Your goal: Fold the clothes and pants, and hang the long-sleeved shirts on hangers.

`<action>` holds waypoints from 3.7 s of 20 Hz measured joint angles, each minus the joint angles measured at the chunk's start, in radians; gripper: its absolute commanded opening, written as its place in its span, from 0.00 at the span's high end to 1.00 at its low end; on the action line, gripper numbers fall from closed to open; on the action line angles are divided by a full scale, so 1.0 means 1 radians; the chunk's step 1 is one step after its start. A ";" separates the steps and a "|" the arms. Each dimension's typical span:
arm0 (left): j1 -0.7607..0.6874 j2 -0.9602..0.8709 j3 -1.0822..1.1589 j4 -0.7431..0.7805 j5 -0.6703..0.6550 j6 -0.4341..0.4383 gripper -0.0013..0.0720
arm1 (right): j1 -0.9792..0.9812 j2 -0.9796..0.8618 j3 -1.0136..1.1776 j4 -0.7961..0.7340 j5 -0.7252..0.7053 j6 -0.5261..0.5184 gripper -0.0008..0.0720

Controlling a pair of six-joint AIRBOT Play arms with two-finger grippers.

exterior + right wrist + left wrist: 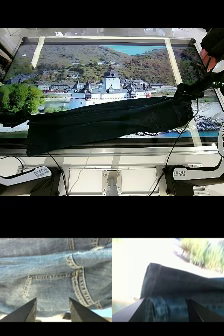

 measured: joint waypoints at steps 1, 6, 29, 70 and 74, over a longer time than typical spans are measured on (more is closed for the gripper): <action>0.000 -0.006 0.000 -0.013 0.013 0.006 0.31 | 0.000 0.000 0.000 0.000 0.000 0.009 0.38; 0.000 -0.064 0.000 -0.045 -0.021 0.028 0.69 | 0.000 0.000 0.000 0.000 0.013 0.033 0.38; 0.001 -0.103 0.079 0.152 -0.215 -0.124 0.51 | 0.000 0.000 0.000 -0.001 0.031 0.041 0.38; 0.229 -0.160 0.094 0.103 -0.195 0.032 0.22 | 0.000 0.000 0.000 -0.008 0.014 0.059 0.38; 0.230 -0.198 0.097 0.136 -0.230 0.060 0.22 | 0.000 0.000 0.000 -0.009 0.014 0.059 0.38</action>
